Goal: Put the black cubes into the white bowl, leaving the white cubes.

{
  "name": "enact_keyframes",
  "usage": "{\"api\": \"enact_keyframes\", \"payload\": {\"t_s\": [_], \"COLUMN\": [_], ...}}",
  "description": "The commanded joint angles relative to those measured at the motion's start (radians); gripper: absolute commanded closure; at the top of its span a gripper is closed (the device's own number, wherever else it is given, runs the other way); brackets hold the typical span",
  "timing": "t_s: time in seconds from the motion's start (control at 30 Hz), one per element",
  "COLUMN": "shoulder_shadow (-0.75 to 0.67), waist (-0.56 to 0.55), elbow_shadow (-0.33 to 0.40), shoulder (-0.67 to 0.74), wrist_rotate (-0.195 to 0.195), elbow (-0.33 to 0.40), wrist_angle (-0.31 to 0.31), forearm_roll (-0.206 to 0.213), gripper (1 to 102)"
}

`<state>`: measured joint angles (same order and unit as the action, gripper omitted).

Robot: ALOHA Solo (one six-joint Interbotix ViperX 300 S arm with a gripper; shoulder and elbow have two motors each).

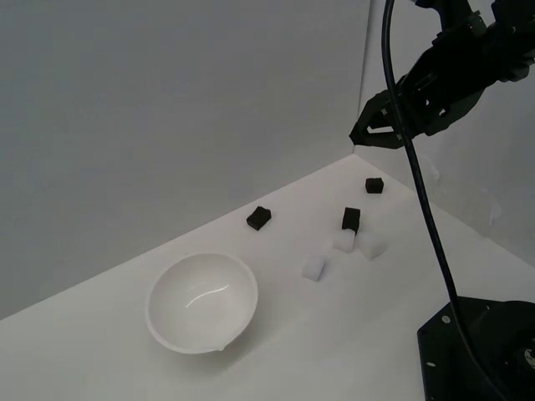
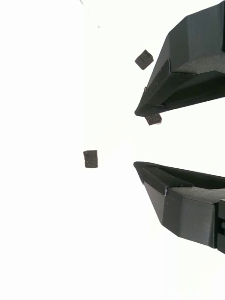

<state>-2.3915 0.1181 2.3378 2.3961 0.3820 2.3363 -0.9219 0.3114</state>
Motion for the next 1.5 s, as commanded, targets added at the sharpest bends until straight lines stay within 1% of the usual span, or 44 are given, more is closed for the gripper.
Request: {"api": "enact_keyframes", "payload": {"t_s": [0.0, 0.1, 0.2, 0.37, 0.47, 0.57, 0.67, 0.73, 0.87, 1.03, 1.33, 1.4, 1.47], "shoulder_shadow": [0.032, 0.097, 0.146, 0.201, 0.227, 0.259, 0.285, 0.305, 0.359, 0.419, 0.543, 0.558, 0.571], "waist": [0.025, 0.032, 0.038, 0.058, 0.074, 0.087, 0.089, 0.089, 0.094, 0.097, 0.098, 0.098, 0.098], "elbow_shadow": [0.008, 0.014, 0.014, 0.018, 0.023, 0.035, 0.057, 0.072, 0.095, 0.095, 0.098, 0.098, 0.098], "shoulder": [-0.035, -0.101, -0.15, -0.206, -0.23, -0.262, -0.288, -0.308, -0.364, -0.422, -0.548, -0.563, -0.575], "wrist_rotate": [0.005, 0.008, 0.021, 0.023, 0.038, 0.043, 0.043, 0.043, 0.043, 0.043, 0.043, 0.043, 0.043], "elbow": [0.014, 0.02, 0.02, 0.023, 0.028, 0.04, 0.06, 0.075, 0.098, 0.098, 0.1, 0.1, 0.1], "wrist_angle": [0.014, 0.035, 0.066, 0.118, 0.158, 0.195, 0.245, 0.265, 0.287, 0.319, 0.325, 0.325, 0.322], "forearm_roll": [0.014, 0.014, 0.012, 0.012, 0.012, 0.012, 0.012, 0.012, 0.012, 0.012, 0.014, 0.014, 0.014], "gripper": [50, 50, 50, 50, 50, 50, 50, 50, 50, 50, 49, 46, 39]}}
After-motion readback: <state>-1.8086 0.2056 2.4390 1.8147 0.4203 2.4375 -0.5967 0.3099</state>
